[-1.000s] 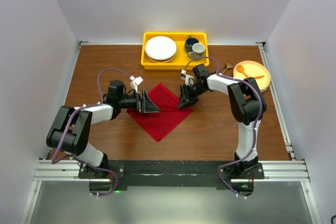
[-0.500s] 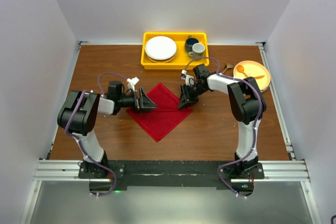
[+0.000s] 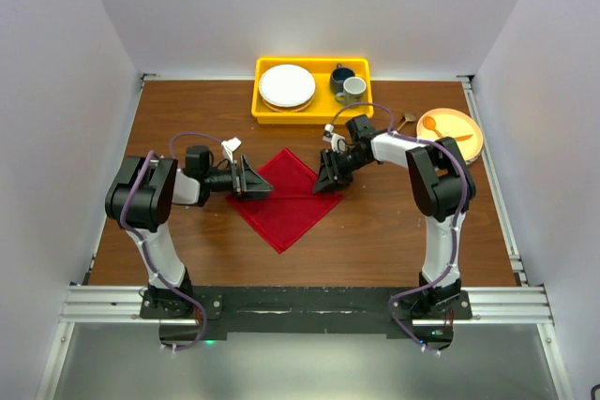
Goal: Fold the napkin into a case and place the utensils inside
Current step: Smooth out the upper triangle-folded napkin at the center of the board.
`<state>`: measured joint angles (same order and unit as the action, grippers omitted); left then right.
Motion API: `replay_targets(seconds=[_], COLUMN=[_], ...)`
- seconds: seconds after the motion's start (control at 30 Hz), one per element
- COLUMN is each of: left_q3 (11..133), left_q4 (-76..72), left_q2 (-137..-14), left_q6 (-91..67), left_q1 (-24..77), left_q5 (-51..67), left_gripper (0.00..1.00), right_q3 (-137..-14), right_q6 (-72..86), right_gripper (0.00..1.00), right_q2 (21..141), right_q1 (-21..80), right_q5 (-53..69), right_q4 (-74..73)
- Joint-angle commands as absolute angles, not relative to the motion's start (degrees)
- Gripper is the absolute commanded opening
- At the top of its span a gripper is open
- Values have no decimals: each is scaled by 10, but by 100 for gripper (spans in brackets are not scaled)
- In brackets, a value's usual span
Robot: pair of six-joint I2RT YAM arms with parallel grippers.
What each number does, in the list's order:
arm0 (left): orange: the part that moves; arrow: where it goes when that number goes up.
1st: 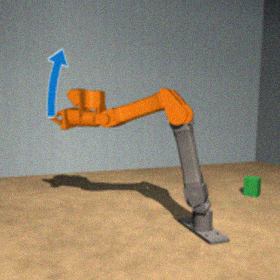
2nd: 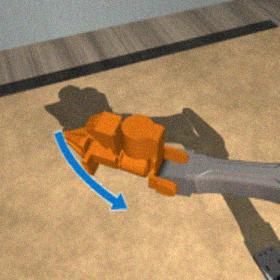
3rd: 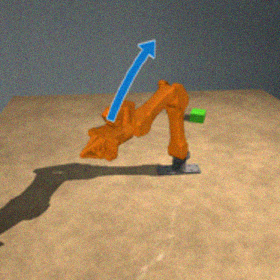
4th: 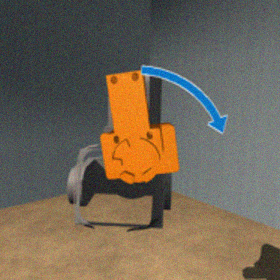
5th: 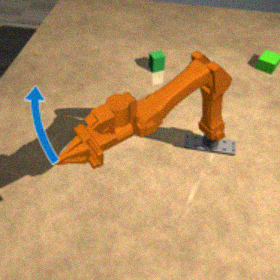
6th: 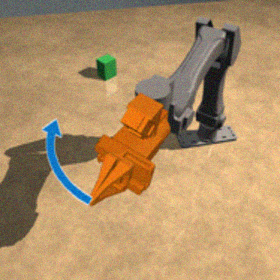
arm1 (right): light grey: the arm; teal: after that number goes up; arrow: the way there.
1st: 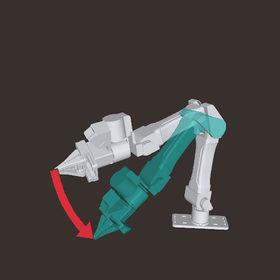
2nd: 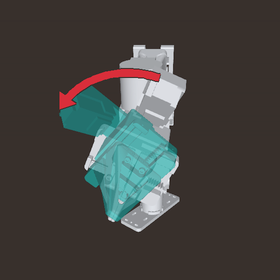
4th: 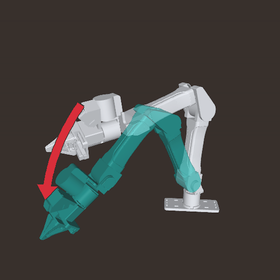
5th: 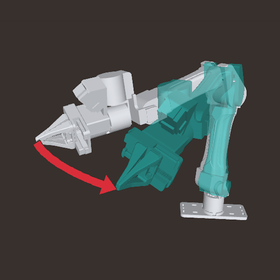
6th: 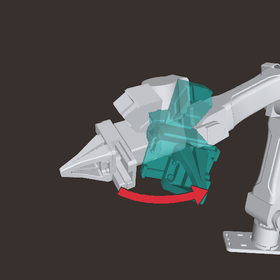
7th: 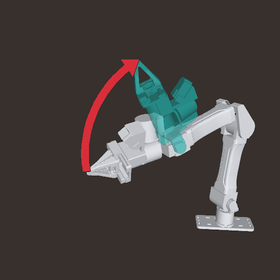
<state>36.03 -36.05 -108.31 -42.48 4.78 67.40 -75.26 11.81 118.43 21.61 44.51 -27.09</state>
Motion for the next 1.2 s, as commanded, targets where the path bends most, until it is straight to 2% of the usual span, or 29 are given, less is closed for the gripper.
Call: replay_targets(seconds=[0.0, 0.07, 0.17, 0.2, 0.67, 0.9, 1.17], left_q3=[354, 354, 353, 352, 363, 365, 366], left_q4=[-294, -291, -282, -280, -258, -245, -234], left_q2=[-1121, -1119, -1118, -1118, -1127, -1129, -1134], left_q6=[-370, -367, -357, -355, -337, -325, -316], left_q1=[43, 43, 43, 43, 43, 42, 36], left_q5=[621, 620, 621, 621, 613, 607, 602], left_gripper=[93, 93, 93, 93, 93, 93, 92], right_q3=[-725, -722, -740, -742, -671, -658, -658], right_q6=[189, 221, 265, 287, 489, 442, 281], right_gripper=[55, 69, 81, 82, 89, 89, 90], right_q2=[1118, 1098, 1081, 1080, 1186, 1204, 1175], right_q1=[223, 236, 258, 264, 291, 270, 226], right_q5=[517, 530, 535, 535, 528, 538, 534], right_q4=[-164, -129, -95, -76, 147, 97, -51])
